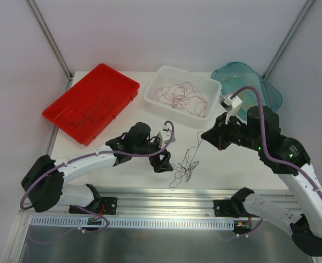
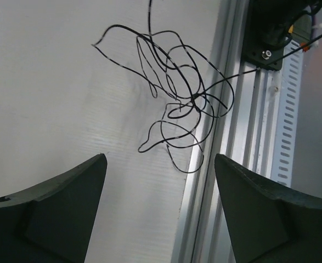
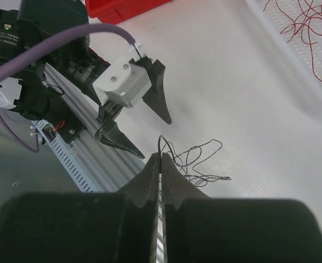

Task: Untangle the cables
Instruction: Untie the cable, then place the cable in the bin.

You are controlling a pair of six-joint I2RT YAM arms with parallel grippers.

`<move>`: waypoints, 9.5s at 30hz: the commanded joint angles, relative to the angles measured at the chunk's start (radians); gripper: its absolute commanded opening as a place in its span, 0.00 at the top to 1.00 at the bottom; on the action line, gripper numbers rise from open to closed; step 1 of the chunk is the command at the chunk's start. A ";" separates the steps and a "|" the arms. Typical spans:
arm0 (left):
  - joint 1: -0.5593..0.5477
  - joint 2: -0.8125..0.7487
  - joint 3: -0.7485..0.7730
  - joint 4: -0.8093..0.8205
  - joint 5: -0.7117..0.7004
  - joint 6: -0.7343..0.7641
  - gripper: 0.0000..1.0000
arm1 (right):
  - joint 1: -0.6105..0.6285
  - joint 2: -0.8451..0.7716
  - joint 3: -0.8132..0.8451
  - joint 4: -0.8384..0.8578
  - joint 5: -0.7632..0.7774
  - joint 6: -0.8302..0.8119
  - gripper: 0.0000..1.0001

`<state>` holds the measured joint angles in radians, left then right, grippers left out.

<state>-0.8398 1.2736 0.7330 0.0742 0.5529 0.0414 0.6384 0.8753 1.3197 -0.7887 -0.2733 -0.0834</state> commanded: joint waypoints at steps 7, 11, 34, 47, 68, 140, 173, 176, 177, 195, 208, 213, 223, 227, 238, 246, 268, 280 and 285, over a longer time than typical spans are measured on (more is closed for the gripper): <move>-0.096 0.096 0.048 0.036 0.084 0.074 0.18 | -0.002 -0.013 0.047 0.048 -0.036 0.002 0.99; -0.108 0.142 0.083 0.041 0.090 0.078 0.21 | -0.002 -0.016 0.046 0.054 -0.052 0.005 0.99; -0.013 -0.059 -0.098 -0.004 -0.076 -0.116 0.92 | -0.009 -0.096 0.006 -0.122 0.410 -0.076 0.99; -0.004 0.076 -0.070 0.018 0.079 -0.183 0.86 | -0.011 -0.076 -0.095 0.006 0.211 0.013 0.99; -0.004 0.185 -0.007 0.009 0.222 -0.173 0.55 | -0.011 -0.053 -0.181 0.078 0.178 0.031 0.99; 0.833 -0.272 0.039 -0.639 -0.806 -0.391 1.00 | -0.095 -0.242 0.248 -0.086 1.089 -0.167 0.99; 0.986 -0.510 0.229 -0.651 -0.130 -0.388 1.00 | -0.295 0.037 -0.450 0.018 0.326 0.148 0.99; 0.930 -0.508 0.073 -0.637 -0.159 -0.399 0.99 | -0.276 0.071 -0.490 0.061 0.289 0.146 0.99; 0.923 -0.494 0.042 -0.639 -0.166 -0.412 0.98 | -0.267 0.080 -0.497 0.071 0.286 0.145 0.99; 0.526 -0.370 0.083 -0.584 -0.185 -0.394 0.10 | -0.129 0.054 -0.498 0.137 0.321 0.097 0.99; 0.243 0.251 0.373 -0.470 -0.453 -0.512 0.23 | -0.052 0.033 -0.497 0.144 0.356 0.114 0.99; 0.220 0.449 0.454 -0.470 -0.484 -0.548 0.34 | -0.039 0.030 -0.496 0.146 0.364 0.120 0.99; 0.176 0.521 0.441 -0.470 -0.487 -0.561 0.70 | -0.031 0.013 -0.507 0.140 0.390 0.123 0.99; 0.176 0.443 0.396 -0.470 -0.534 -0.564 1.00 | -0.031 0.017 -0.502 0.117 0.430 0.126 0.99; 0.580 -0.184 0.166 -0.530 -0.556 -0.540 1.00 | -0.123 -0.042 -0.499 -0.020 0.582 0.172 0.99; 0.906 -0.344 0.255 -0.672 -0.459 -0.430 1.00 | -0.275 -0.084 -0.445 -0.087 0.577 0.148 0.99; 0.920 -0.249 0.622 -0.682 -0.235 -0.508 1.00 | -0.302 -0.068 -0.488 0.023 0.188 0.100 0.22; 0.923 0.076 1.178 -0.679 -0.436 -0.515 1.00 | -0.301 -0.168 -0.513 0.023 0.163 0.099 0.11; 0.938 0.222 1.246 -0.639 -0.547 -0.476 1.00 | -0.299 -0.183 -0.519 0.025 0.163 0.088 0.11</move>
<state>0.0807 1.4235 1.9465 -0.5945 0.1120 -0.4629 0.3408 0.7071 0.8036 -0.7887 -0.0940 0.0208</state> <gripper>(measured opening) 0.006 0.888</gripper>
